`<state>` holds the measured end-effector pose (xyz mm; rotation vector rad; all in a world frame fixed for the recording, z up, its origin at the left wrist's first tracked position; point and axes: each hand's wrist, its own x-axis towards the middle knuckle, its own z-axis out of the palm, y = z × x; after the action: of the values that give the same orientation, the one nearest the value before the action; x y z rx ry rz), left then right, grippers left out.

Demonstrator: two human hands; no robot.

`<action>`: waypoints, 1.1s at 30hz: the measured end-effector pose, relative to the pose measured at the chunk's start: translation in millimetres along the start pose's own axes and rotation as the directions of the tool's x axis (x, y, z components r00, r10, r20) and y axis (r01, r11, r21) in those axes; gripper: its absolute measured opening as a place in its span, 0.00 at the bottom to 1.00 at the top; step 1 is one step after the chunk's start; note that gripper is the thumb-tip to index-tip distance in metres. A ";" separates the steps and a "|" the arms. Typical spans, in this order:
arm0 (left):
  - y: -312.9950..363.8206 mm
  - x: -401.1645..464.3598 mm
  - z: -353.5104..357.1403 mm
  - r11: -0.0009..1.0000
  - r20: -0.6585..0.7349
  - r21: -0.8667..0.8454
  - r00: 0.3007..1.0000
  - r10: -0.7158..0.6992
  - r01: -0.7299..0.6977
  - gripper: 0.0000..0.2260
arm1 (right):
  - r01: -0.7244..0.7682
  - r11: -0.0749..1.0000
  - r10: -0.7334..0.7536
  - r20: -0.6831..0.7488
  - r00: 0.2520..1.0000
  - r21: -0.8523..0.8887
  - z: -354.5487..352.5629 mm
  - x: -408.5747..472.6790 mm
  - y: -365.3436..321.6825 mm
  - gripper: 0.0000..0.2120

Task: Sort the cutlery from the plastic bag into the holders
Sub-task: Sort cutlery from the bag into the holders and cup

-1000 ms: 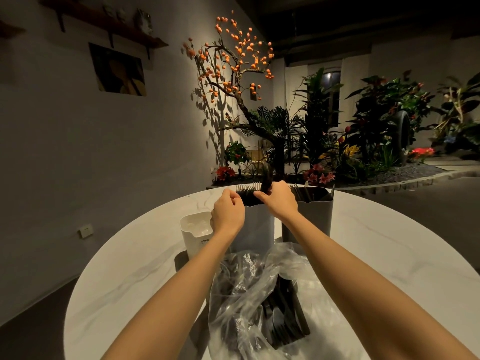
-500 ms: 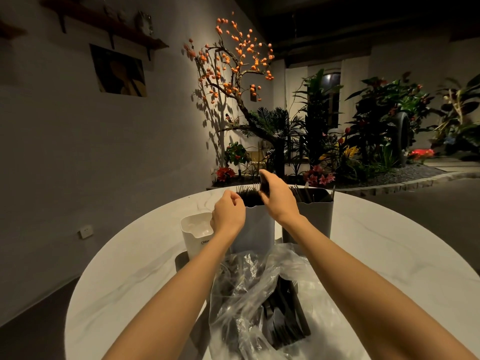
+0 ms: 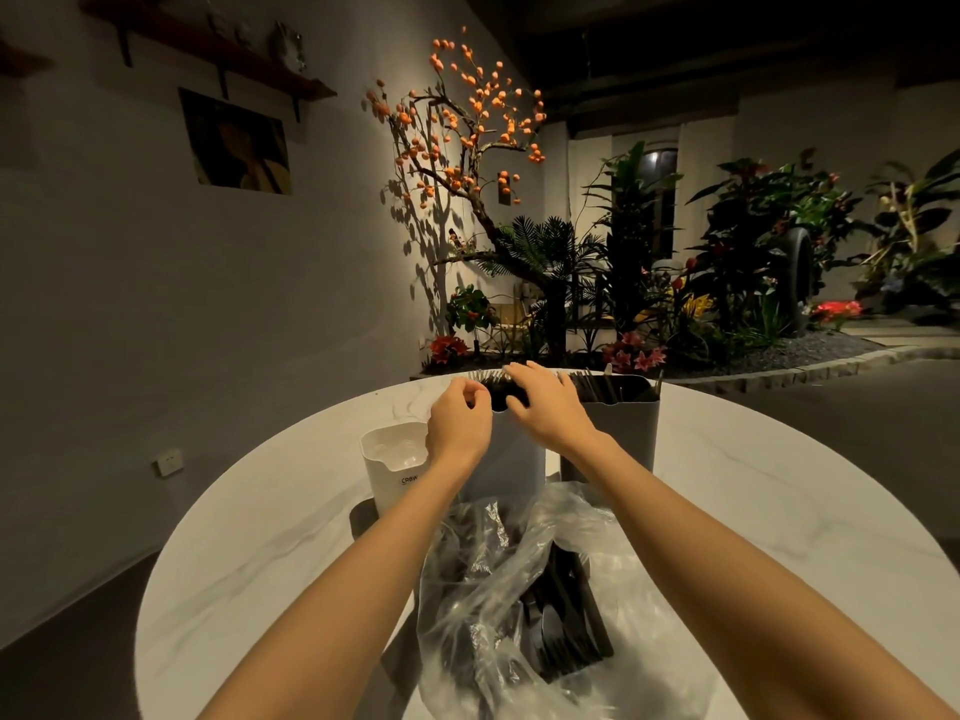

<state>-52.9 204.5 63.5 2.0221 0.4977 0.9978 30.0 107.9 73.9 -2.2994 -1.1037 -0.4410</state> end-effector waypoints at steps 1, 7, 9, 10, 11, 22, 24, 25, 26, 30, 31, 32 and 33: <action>2.2 -1.3 0.2 0.999 0.002 -0.031 1.000 0.015 -0.015 0.07 | 0.017 0.999 -0.015 -0.080 0.997 0.028 -1.8 -0.9 -0.7 0.20; 23.7 -14.0 -3.1 0.990 0.064 -0.122 0.994 0.083 -0.075 0.09 | -0.006 0.969 0.072 -0.260 0.963 0.248 -24.6 -13.0 -11.2 0.15; 29.8 -20.4 -5.4 0.986 0.084 -0.143 0.991 0.101 -0.088 0.09 | -0.035 0.963 0.100 -0.232 0.968 0.267 -32.1 -20.4 -13.5 0.15; 32.9 -23.4 -6.6 0.983 0.092 -0.156 0.990 0.108 -0.093 0.09 | -0.049 0.965 0.109 -0.220 0.969 0.259 -35.9 -24.9 -14.3 0.15; 35.3 -26.1 -7.3 0.982 0.097 -0.164 0.989 0.113 -0.096 0.10 | -0.063 0.967 0.117 -0.210 0.971 0.247 -39.6 -29.3 -15.1 0.16; 49.7 -76.6 -6.2 0.981 0.239 -0.159 0.960 0.143 -0.107 0.16 | -0.087 0.945 0.117 -0.075 0.990 0.315 -60.6 -86.2 -19.0 0.17; 46.1 -85.4 -4.6 0.984 0.258 -0.144 0.957 0.136 -0.101 0.16 | -0.095 0.940 0.121 -0.060 0.991 0.328 -59.9 -97.4 -19.2 0.18; 44.7 -90.2 -4.3 0.986 0.262 -0.137 0.956 0.132 -0.099 0.16 | -0.103 0.938 0.127 -0.052 0.991 0.331 -58.9 -102.7 -18.4 0.19; 43.3 -95.0 -4.8 0.986 0.261 -0.134 0.957 0.127 -0.095 0.16 | -0.112 0.935 0.134 -0.043 0.990 0.335 -57.6 -107.9 -17.9 0.20; 31.8 -111.3 -6.0 0.985 0.254 -0.154 0.960 0.114 -0.076 0.15 | -0.151 0.925 0.166 -0.014 0.986 0.349 -48.4 -126.4 -14.5 0.21; 28.3 -114.9 -5.6 0.984 0.254 -0.157 0.960 0.119 -0.081 0.15 | -0.157 0.925 0.169 -0.005 0.986 0.347 -45.8 -130.7 -13.3 0.21; 25.9 -118.8 -5.9 0.984 0.251 -0.157 0.960 0.124 -0.086 0.15 | -0.164 0.924 0.172 0.007 0.985 0.346 -43.3 -134.8 -12.4 0.21; 23.4 -121.9 -6.0 0.983 0.247 -0.160 0.960 0.129 -0.091 0.16 | -0.172 0.921 0.176 0.021 0.984 0.348 -40.4 -138.0 -11.6 0.21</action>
<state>-132.1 116.1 26.8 2.0238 0.1685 0.7966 -65.7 5.2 40.5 -2.0522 -0.8808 -0.1696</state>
